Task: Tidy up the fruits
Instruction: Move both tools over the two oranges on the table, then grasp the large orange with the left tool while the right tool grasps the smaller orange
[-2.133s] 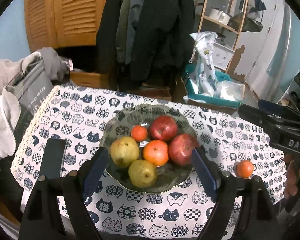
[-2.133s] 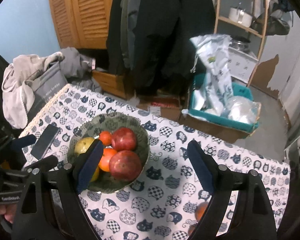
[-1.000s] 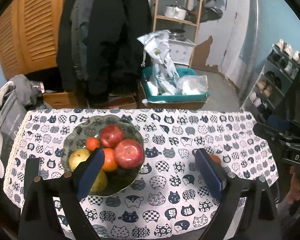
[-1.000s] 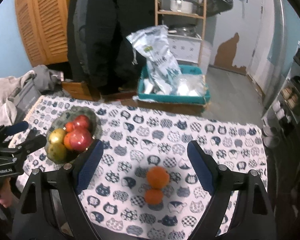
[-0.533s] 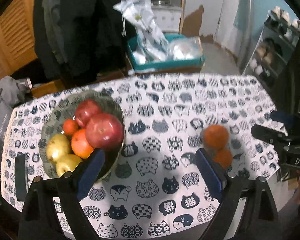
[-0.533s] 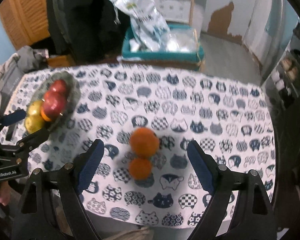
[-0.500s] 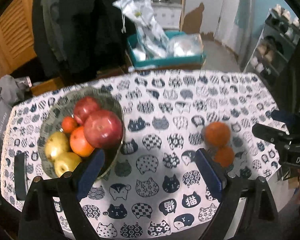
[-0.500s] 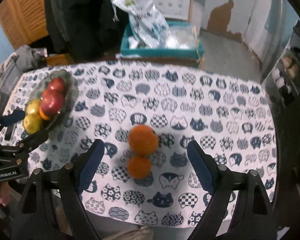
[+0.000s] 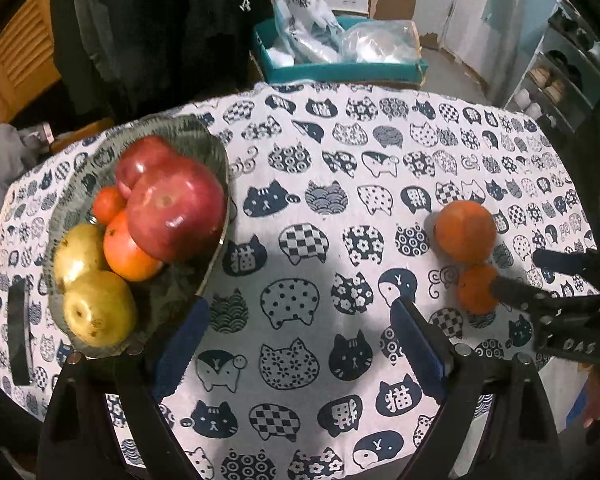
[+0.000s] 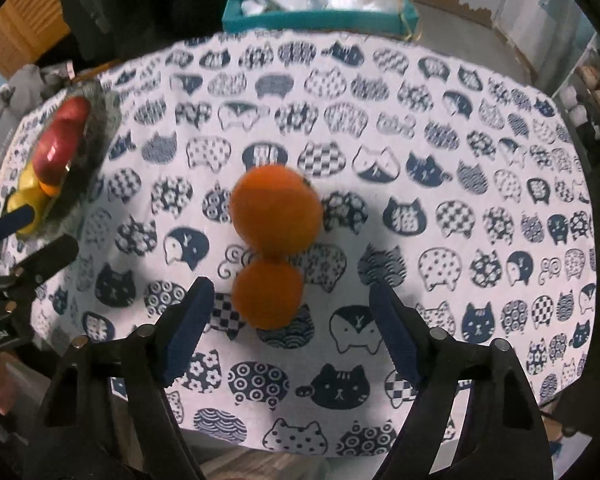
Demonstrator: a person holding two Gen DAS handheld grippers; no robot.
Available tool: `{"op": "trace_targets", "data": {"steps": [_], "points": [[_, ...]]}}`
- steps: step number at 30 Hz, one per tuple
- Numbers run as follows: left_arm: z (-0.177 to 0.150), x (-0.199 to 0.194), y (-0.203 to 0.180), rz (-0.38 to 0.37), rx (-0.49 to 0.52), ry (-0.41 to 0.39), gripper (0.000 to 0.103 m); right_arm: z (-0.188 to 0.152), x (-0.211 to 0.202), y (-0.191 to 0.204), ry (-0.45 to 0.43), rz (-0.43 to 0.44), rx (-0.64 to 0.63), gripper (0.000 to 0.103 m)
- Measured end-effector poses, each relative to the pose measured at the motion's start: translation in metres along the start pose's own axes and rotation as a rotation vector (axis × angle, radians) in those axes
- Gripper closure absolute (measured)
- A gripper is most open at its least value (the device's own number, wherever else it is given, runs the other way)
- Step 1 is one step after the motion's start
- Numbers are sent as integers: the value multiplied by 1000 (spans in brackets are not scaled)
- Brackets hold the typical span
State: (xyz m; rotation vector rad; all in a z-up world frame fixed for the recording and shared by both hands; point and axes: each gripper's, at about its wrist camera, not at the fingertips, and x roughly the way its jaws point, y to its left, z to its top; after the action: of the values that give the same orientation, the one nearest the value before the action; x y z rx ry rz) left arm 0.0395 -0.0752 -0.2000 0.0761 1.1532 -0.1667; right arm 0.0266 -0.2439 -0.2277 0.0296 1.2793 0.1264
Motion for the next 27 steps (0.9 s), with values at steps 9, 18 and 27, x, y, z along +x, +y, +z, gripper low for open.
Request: {"op": "trace_targets", "data": {"steps": [9,18,27], "points": [[-5,15,-5,6,16,33,10,-7,29,7,60,27,-9,36],[-2,17,-10,-8,19,36,10,-14,35,9,84,51,-18,61],[10,19,-30,-51,24,33,10,-16,15,-24,43,15,34,65]]}}
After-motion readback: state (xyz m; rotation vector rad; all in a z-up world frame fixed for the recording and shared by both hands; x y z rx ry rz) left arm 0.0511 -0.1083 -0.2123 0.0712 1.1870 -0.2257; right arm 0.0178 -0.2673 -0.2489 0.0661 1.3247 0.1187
